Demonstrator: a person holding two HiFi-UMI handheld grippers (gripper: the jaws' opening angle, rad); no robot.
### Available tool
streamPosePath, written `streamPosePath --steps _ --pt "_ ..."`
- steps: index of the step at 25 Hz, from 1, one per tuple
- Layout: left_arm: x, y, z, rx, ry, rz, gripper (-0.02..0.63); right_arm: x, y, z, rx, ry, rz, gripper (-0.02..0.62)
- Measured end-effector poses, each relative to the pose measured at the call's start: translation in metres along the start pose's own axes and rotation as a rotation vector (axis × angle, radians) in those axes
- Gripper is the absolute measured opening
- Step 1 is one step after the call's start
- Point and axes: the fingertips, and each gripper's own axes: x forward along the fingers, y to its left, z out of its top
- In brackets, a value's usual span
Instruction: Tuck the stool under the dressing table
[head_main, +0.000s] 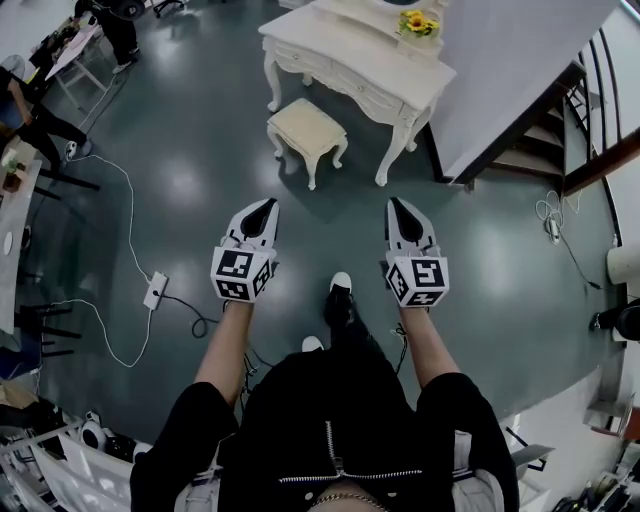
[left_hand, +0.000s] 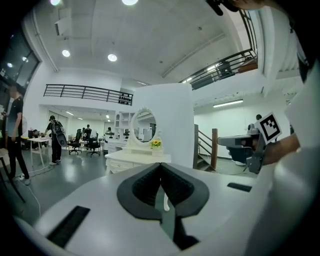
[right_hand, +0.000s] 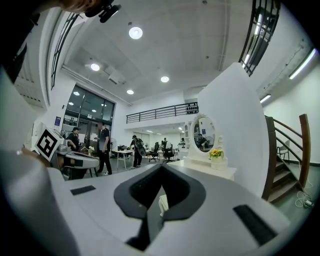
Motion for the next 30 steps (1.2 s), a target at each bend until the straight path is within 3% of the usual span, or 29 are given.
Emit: streamPosePath --steps 18,30 --pt "0.195 0.077 0.032 -0.033 0.022 0.081 0.021 0.207 -0.113 0.015 0.007 0.007 0.106 0.006" --pt "0.318 0.159 0.043 -0.033 0.013 0.074 0.021 0.340 -0.155 0.018 0.001 0.000 0.098 0.006"
